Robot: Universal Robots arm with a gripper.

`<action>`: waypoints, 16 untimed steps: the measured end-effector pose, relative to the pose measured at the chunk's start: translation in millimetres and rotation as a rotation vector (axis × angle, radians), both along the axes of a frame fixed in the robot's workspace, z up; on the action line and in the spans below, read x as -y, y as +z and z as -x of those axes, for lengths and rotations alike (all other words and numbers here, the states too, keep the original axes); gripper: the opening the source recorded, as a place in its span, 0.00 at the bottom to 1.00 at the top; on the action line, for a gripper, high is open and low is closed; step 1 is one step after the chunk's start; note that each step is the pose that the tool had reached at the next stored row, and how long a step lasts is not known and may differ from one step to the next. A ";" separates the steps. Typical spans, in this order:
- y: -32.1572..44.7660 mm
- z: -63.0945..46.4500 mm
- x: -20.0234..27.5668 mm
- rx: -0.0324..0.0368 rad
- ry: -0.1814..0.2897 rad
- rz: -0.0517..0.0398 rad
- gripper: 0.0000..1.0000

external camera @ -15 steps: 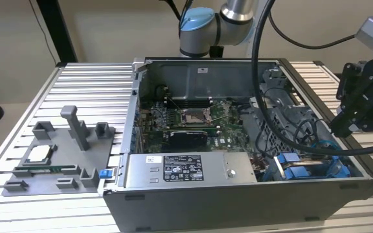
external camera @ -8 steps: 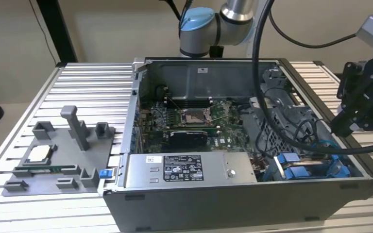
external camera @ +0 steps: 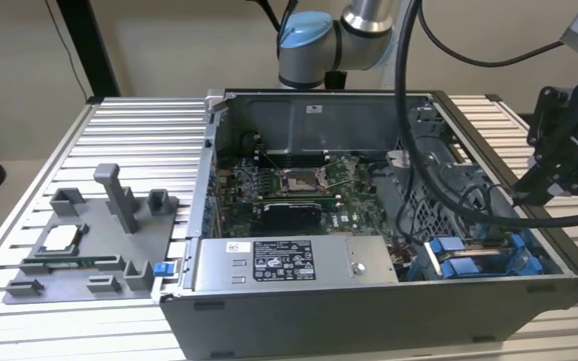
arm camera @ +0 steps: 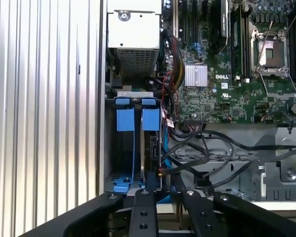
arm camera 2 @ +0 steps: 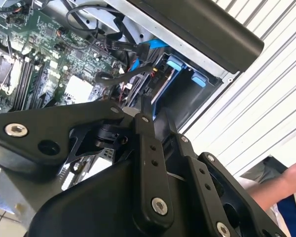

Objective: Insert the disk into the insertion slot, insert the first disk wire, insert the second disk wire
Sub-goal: 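Insert the second disk wire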

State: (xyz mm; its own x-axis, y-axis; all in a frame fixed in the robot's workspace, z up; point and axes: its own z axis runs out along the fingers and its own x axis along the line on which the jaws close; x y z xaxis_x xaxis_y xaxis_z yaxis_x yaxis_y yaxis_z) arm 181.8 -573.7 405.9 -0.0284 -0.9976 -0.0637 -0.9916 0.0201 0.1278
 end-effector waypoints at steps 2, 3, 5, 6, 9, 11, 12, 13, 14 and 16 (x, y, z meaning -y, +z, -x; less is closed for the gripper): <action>0.9 0.0 0.0 0.0000 0.000 0.0000 1.00; 0.8 0.0 0.0 0.0000 0.000 0.0000 1.00; 1.0 0.0 0.0 0.0000 0.000 0.0001 1.00; 1.0 0.0 0.0 0.0000 0.000 0.0002 1.00; 1.1 -0.3 -0.1 0.0000 0.000 0.0004 1.00; 1.2 -1.2 0.0 0.0000 0.000 0.0005 1.00; 1.0 -1.7 0.0 0.0000 0.000 0.0002 1.00; 1.1 -2.2 0.0 0.0000 0.000 0.0003 1.00; 1.1 -2.9 0.0 0.0000 0.000 0.0002 1.00; 1.0 -4.3 0.0 0.0000 0.000 0.0002 1.00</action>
State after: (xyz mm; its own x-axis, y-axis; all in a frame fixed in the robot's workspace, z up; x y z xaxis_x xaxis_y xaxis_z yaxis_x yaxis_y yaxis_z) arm 186.1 -573.6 406.9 -0.0283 -0.9976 -0.0635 -0.9916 0.0200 0.1278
